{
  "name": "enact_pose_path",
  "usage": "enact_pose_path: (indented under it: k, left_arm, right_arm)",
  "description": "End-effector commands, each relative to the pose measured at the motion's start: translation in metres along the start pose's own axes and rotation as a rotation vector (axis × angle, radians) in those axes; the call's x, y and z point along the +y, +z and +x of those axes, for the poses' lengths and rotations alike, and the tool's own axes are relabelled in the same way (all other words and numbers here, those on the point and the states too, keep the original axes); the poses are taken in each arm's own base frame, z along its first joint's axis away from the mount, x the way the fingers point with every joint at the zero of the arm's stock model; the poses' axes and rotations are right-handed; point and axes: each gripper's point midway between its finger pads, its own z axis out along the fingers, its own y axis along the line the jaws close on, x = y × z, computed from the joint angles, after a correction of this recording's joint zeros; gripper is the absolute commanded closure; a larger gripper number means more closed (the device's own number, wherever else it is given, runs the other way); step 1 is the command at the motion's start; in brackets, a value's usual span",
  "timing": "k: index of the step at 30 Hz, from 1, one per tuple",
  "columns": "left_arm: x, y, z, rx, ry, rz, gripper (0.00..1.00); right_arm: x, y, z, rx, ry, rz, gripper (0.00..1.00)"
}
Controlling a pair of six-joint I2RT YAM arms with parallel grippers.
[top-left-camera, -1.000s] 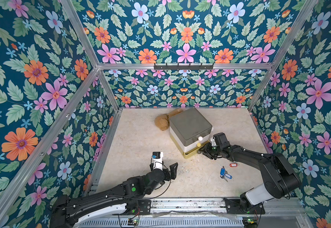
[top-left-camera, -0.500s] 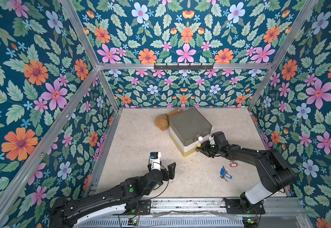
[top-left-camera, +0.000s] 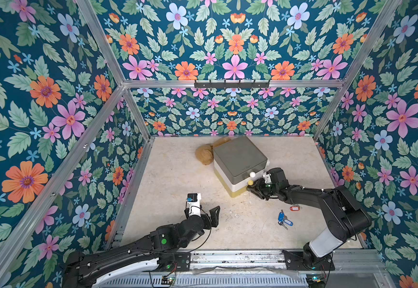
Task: Take the keys out of the drawer
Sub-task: Close the drawer in the storage box.
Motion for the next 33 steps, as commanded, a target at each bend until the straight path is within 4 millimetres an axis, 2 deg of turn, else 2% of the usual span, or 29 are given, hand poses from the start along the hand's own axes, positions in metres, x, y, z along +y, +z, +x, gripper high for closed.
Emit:
enact_pose_path:
  k: [1,9,20,26,33]
  left_arm:
    - [0.002,0.000,-0.001,-0.010,-0.003,-0.011,0.01]
    - [0.002,0.001,-0.001,-0.011,-0.003,-0.013,0.01]
    - [0.001,0.005,0.003,-0.006,-0.009,-0.008,0.01]
    - [0.001,0.005,0.003,-0.004,-0.015,-0.008,0.01]
    - [0.001,0.004,0.003,-0.006,-0.024,-0.007,0.01]
  right_arm:
    - [0.025,0.001,-0.011,-0.050,-0.058,-0.100,0.59]
    - [0.013,-0.004,-0.005,-0.051,-0.053,-0.067,0.59]
    - [0.023,-0.024,-0.008,-0.100,-0.091,-0.053,0.58]
    - [0.031,-0.026,-0.012,-0.107,-0.106,-0.046,0.58]
    - [0.020,-0.030,-0.009,-0.108,-0.098,0.001,0.58]
